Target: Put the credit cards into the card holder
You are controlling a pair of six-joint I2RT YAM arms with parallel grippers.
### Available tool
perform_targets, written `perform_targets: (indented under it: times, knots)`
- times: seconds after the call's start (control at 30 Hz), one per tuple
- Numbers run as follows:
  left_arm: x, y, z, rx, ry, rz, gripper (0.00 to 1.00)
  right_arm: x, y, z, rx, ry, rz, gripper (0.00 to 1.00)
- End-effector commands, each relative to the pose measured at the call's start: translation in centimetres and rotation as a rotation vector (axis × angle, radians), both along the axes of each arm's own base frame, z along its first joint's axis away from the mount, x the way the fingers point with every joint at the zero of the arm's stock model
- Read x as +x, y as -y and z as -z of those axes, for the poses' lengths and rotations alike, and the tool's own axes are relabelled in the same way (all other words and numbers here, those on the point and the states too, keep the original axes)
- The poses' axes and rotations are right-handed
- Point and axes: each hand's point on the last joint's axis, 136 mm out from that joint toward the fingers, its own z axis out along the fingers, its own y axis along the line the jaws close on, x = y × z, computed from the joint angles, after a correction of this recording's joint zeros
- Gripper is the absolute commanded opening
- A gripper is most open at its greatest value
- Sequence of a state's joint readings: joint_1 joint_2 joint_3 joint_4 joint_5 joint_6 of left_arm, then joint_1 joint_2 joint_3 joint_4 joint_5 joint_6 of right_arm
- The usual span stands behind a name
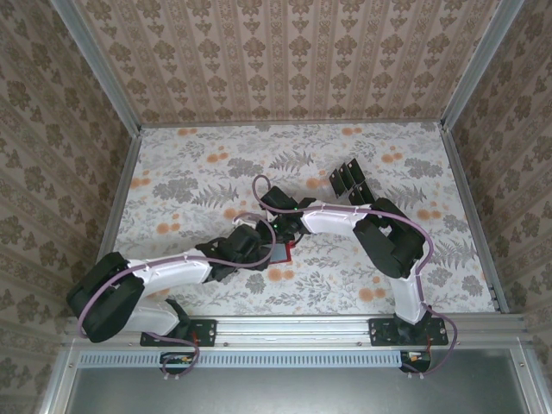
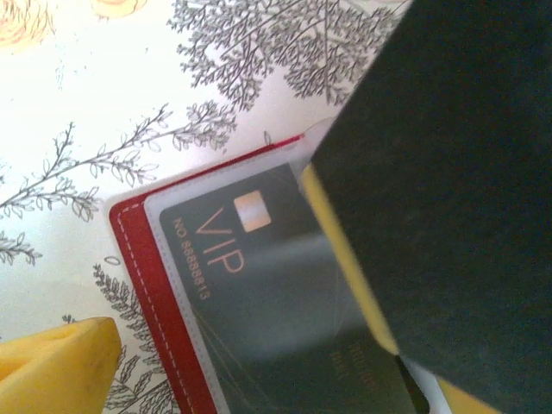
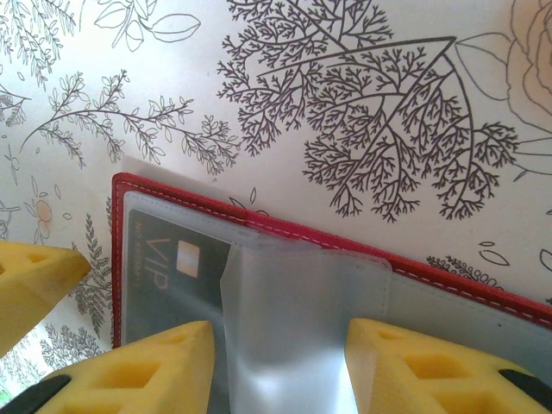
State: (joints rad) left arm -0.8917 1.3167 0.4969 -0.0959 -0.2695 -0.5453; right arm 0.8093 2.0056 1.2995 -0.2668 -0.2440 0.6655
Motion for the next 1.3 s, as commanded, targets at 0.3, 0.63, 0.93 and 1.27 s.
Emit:
perform_targets:
  times: [0.3,0.63,0.93,1.27]
  knots:
    - [-0.7,-1.9,2.5,0.045,-0.031,-0.062,1.0,0.7,0.5,-2.6,0.026,0.007,0.031,0.52]
    - [-0.8,-2.3,2.9,0.048,-0.039,-0.073,1.0,0.9,2.9,-5.3,0.067,0.075,0.115,0.55]
    - [-0.7,-2.1,3.0,0.046,-0.041,-0.073,1.0,-0.3,3.5,-2.5,0.061,0.024,0.128,0.55]
    - [-0.6,-2.1,2.4,0.042,-0.031,-0.074,1.0,-1.0,0.9,-1.7,0.116,-0.022,0.067,0.55]
